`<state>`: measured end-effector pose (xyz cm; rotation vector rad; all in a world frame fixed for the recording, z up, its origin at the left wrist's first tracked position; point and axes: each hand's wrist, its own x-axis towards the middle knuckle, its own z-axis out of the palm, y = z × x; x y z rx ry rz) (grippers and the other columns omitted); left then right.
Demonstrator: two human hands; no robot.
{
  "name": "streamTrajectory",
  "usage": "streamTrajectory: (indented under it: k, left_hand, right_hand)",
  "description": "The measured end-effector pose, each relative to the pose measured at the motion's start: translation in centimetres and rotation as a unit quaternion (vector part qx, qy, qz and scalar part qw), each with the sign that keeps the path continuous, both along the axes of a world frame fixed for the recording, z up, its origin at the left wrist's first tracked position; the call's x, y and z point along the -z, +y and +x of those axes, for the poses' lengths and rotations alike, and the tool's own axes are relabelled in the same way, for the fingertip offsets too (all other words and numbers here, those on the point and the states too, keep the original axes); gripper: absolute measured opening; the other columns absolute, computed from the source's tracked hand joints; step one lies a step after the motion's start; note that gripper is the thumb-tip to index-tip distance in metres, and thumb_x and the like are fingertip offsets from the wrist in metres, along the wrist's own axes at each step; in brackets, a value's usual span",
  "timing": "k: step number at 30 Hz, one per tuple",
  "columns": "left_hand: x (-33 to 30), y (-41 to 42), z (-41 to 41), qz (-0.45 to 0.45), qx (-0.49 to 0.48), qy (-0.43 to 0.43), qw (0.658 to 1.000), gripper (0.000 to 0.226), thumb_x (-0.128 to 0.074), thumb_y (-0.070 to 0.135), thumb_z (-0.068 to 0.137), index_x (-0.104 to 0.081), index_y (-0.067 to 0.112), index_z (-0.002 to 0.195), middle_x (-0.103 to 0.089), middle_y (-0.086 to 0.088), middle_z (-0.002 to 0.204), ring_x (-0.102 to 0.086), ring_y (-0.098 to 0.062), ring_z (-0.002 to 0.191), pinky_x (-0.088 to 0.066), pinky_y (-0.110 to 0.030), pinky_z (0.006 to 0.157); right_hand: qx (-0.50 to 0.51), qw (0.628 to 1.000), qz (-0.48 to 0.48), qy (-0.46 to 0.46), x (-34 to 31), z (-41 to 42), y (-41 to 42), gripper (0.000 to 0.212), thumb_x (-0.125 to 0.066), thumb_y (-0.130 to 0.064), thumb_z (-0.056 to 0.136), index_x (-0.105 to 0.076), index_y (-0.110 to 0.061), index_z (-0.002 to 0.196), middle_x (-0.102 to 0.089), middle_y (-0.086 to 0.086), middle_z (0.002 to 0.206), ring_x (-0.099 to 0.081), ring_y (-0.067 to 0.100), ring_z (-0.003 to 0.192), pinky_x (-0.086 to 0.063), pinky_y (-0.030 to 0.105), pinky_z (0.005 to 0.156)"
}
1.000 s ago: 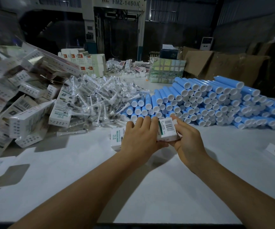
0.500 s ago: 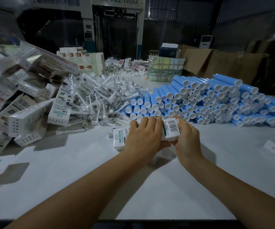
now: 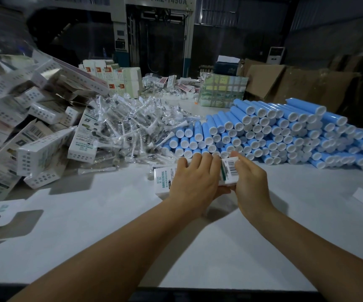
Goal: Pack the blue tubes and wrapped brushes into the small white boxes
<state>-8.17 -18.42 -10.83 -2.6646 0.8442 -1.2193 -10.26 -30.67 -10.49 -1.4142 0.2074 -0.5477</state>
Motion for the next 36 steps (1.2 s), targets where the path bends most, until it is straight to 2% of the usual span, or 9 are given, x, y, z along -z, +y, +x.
streamTrajectory:
  k: [5, 14, 19, 21, 24, 26, 29, 32, 36]
  left_hand:
    - [-0.4, 0.2, 0.2, -0.059, 0.025, -0.002, 0.998, 0.073, -0.041, 0.071, 0.079, -0.061, 0.010, 0.112, -0.062, -0.003, 0.096, -0.057, -0.021, 0.083, -0.044, -0.035, 0.069]
    - [-0.3, 0.1, 0.1, -0.024, 0.018, -0.015, 0.999, 0.072, -0.055, 0.070, 0.077, -0.061, 0.009, 0.114, -0.061, -0.002, 0.095, -0.056, -0.019, 0.081, -0.045, -0.034, 0.067]
    - [-0.3, -0.2, -0.1, -0.005, 0.005, 0.019, 1.000, 0.073, -0.043, 0.071, 0.084, -0.055, 0.010, 0.123, -0.060, -0.002, 0.105, -0.056, -0.019, 0.090, -0.044, -0.035, 0.073]
    - [-0.3, 0.0, 0.1, -0.005, 0.006, 0.046, 0.999, 0.074, -0.036, 0.071, 0.086, -0.049, 0.011, 0.129, -0.058, -0.003, 0.112, -0.054, -0.021, 0.096, -0.042, -0.036, 0.077]
    - [-0.4, 0.3, 0.5, -0.028, -0.008, 0.070, 0.997, 0.074, -0.035, 0.071, 0.087, -0.043, 0.012, 0.131, -0.053, -0.003, 0.116, -0.050, -0.021, 0.101, -0.038, -0.036, 0.081]
    - [-0.6, 0.6, 0.9, -0.059, -0.022, 0.092, 0.994, 0.074, -0.038, 0.069, 0.087, -0.038, 0.012, 0.133, -0.050, -0.004, 0.121, -0.047, -0.023, 0.106, -0.035, -0.036, 0.084]
    - [-0.7, 0.8, 1.3, -0.081, -0.036, 0.104, 0.991, 0.074, -0.043, 0.068, 0.086, -0.038, 0.011, 0.134, -0.049, -0.006, 0.124, -0.047, -0.025, 0.110, -0.036, -0.038, 0.086]
    - [-0.5, 0.7, 1.5, -0.080, -0.037, 0.111, 0.990, 0.075, -0.044, 0.068, 0.085, -0.037, 0.011, 0.134, -0.049, -0.007, 0.125, -0.046, -0.026, 0.111, -0.037, -0.040, 0.087]
    - [-0.3, 0.7, 1.6, -0.069, -0.037, 0.092, 0.993, 0.074, -0.041, 0.069, 0.085, -0.041, 0.010, 0.130, -0.051, -0.007, 0.123, -0.048, -0.026, 0.108, -0.039, -0.041, 0.085]
  right_hand:
    - [0.001, 0.999, 0.030, -0.017, -0.5, 0.0, -0.4, 0.030, -0.044, -0.016, 0.099, -0.061, -0.014, 0.124, -0.067, 0.012, 0.112, -0.067, 0.025, 0.100, -0.055, 0.038, 0.078]
    - [-0.011, 0.998, 0.061, -0.004, -0.5, 0.1, -0.4, 0.029, -0.045, -0.009, 0.096, -0.066, -0.016, 0.115, -0.068, 0.012, 0.108, -0.069, 0.022, 0.093, -0.052, 0.029, 0.065]
    - [-0.030, 0.996, 0.083, -0.010, -0.2, 0.3, -0.3, 0.032, -0.045, -0.025, 0.098, -0.064, -0.006, 0.117, -0.070, 0.008, 0.090, -0.069, 0.019, 0.084, -0.052, 0.027, 0.062]
    - [-0.045, 0.996, 0.081, -0.005, -0.2, 0.3, -0.3, 0.030, -0.045, -0.024, 0.098, -0.064, -0.011, 0.118, -0.070, 0.007, 0.094, -0.068, 0.019, 0.085, -0.053, 0.026, 0.062]
    - [-0.038, 0.999, -0.005, -0.001, 0.0, 0.3, -0.2, 0.040, -0.046, -0.016, 0.097, -0.050, -0.019, 0.136, -0.065, 0.001, 0.115, -0.065, 0.013, 0.097, -0.053, 0.029, 0.077]
    - [-0.005, 0.996, -0.091, -0.018, 0.2, 0.1, -0.2, 0.034, -0.053, -0.014, 0.094, -0.055, -0.024, 0.127, -0.065, -0.006, 0.111, -0.064, 0.011, 0.101, -0.052, 0.030, 0.085]
    - [0.044, 0.987, -0.148, -0.035, 0.3, -0.2, -0.2, 0.014, -0.066, -0.019, 0.088, -0.057, -0.029, 0.092, -0.066, -0.005, 0.100, -0.063, 0.004, 0.090, -0.052, 0.017, 0.075]
    - [0.094, 0.973, -0.201, -0.058, 0.3, -0.3, 0.0, 0.017, -0.070, -0.017, 0.085, -0.056, -0.026, 0.082, -0.064, -0.008, 0.085, -0.059, -0.008, 0.071, -0.044, 0.006, 0.058]
    - [0.113, 0.956, -0.257, -0.082, 0.5, -0.7, 0.4, 0.020, -0.069, -0.012, 0.085, -0.054, -0.022, 0.077, -0.060, 0.000, 0.085, -0.059, 0.002, 0.072, -0.046, 0.009, 0.060]
